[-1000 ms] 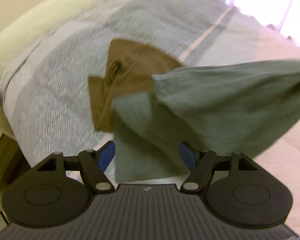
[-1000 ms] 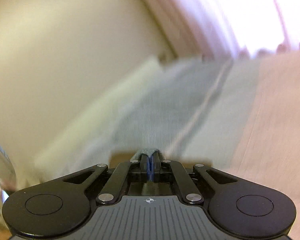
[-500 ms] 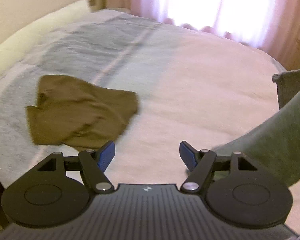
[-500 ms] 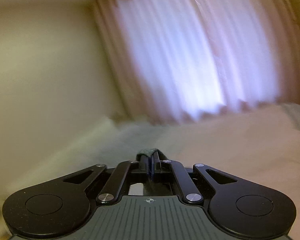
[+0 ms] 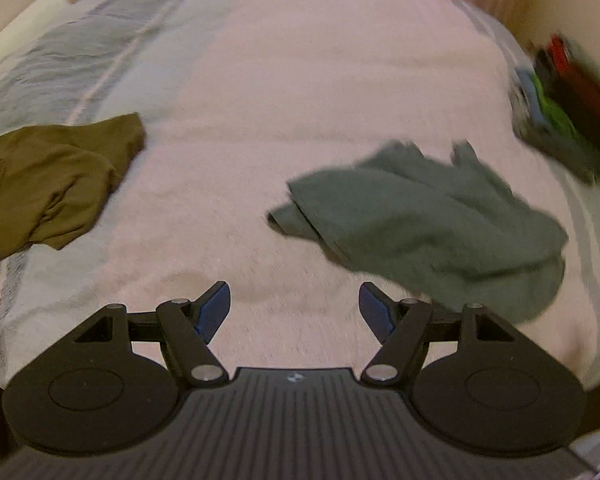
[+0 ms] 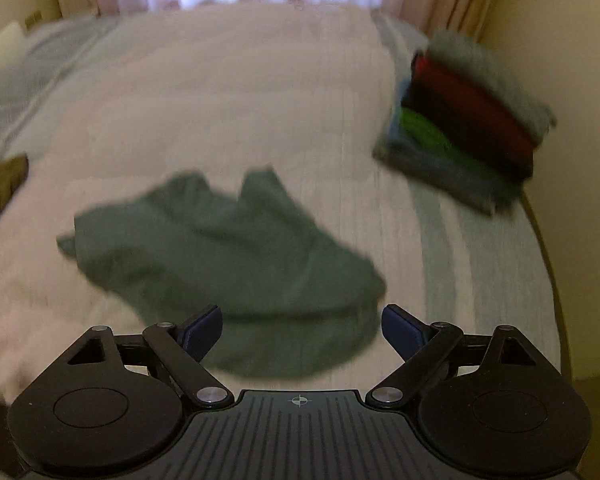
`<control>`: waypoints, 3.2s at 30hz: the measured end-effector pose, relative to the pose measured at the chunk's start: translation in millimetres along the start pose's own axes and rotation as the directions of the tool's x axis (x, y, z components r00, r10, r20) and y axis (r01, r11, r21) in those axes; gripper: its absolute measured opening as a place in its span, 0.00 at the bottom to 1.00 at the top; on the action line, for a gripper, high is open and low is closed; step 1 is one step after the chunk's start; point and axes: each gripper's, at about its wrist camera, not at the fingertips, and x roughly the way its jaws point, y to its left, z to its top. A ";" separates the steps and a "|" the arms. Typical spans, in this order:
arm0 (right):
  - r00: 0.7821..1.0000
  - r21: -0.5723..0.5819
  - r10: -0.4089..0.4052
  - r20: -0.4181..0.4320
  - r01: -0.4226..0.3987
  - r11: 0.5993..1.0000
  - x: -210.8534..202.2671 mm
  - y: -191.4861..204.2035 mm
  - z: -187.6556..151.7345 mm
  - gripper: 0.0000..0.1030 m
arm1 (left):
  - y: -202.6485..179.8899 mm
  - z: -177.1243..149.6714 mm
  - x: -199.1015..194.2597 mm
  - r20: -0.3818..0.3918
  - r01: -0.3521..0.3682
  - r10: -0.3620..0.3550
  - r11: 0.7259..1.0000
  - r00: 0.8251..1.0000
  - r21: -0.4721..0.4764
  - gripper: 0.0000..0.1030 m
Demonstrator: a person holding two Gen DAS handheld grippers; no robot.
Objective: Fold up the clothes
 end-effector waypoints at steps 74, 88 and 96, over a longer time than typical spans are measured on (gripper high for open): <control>0.995 -0.135 0.075 -0.064 -0.083 0.987 119.6 42.2 -92.9 0.87 | -26.2 -27.7 115.0 0.143 -0.099 0.027 0.844 0.989 0.527 0.58; 0.960 -0.620 -0.199 0.199 0.280 0.732 208.7 28.4 -157.0 0.84 | -24.4 -72.2 219.8 0.443 -0.419 -0.221 0.151 0.869 0.895 0.58; 0.944 -0.655 -0.203 0.260 0.327 0.681 228.5 5.9 -153.3 0.13 | -17.8 -63.9 247.9 0.429 -0.444 -0.327 0.030 0.842 0.896 0.51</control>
